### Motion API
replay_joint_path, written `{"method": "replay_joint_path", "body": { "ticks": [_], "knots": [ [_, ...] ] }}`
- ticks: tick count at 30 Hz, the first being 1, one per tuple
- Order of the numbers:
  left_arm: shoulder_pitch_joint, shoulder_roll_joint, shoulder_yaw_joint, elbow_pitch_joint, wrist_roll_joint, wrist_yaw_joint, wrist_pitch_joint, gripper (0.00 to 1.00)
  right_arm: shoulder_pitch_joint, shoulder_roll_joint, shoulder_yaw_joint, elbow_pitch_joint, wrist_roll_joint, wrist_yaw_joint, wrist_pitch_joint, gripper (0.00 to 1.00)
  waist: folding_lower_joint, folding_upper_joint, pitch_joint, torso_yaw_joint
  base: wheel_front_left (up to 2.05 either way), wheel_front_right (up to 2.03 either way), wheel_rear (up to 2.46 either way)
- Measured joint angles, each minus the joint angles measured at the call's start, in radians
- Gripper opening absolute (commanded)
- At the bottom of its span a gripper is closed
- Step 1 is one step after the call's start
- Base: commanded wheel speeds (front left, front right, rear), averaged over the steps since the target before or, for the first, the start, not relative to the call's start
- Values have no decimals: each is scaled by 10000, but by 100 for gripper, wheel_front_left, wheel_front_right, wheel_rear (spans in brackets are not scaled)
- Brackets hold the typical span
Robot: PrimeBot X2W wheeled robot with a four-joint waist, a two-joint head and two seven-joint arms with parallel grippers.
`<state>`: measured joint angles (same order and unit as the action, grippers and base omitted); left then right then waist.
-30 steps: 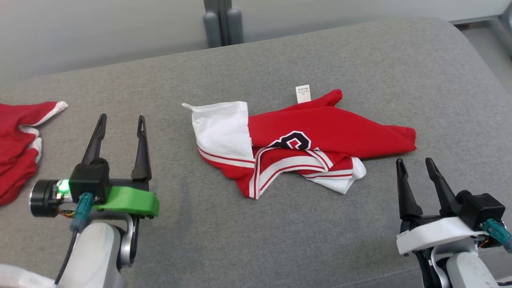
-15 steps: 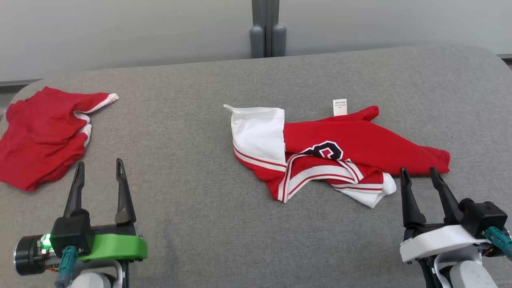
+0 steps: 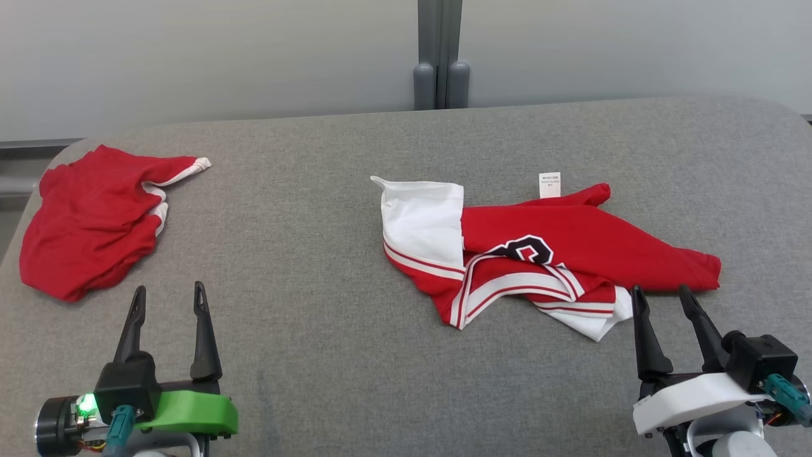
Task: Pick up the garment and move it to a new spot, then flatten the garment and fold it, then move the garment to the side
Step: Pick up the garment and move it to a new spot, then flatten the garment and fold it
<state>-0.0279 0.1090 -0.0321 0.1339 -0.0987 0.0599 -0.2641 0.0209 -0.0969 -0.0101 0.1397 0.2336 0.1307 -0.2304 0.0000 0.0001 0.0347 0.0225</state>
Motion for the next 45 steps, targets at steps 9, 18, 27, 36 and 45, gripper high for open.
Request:
{"method": "replay_joint_path", "body": {
  "ticks": [9, 18, 27, 36, 45],
  "knots": [
    [1, -113, 307, 176, 136, -205, -2, 100, 151, 59, -17, -102, -90, 0, 167, 100, 0, 0, -122, -43, 0, 0, 0],
    [1, -196, 418, 224, 334, -332, 0, 100, 170, 107, -25, -174, -94, 0, 192, 100, 0, -1, -118, -31, 0, 0, 0],
    [1, -261, 518, 334, 401, -422, 0, 100, 170, 144, -25, -207, -136, 0, 224, 100, 0, 0, -112, -46, 0, 0, 0],
    [-48, -318, 462, 583, 449, -516, 0, 100, 170, 169, -13, -213, -167, 0, 268, 100, 0, 0, -106, -135, 0, 0, 0],
    [-1655, -529, -1407, 1772, 711, -1195, -2, 100, -54, 90, 201, -224, -123, 0, 276, 100, 0, 0, 148, -423, 0, 0, 0]
  ]
}}
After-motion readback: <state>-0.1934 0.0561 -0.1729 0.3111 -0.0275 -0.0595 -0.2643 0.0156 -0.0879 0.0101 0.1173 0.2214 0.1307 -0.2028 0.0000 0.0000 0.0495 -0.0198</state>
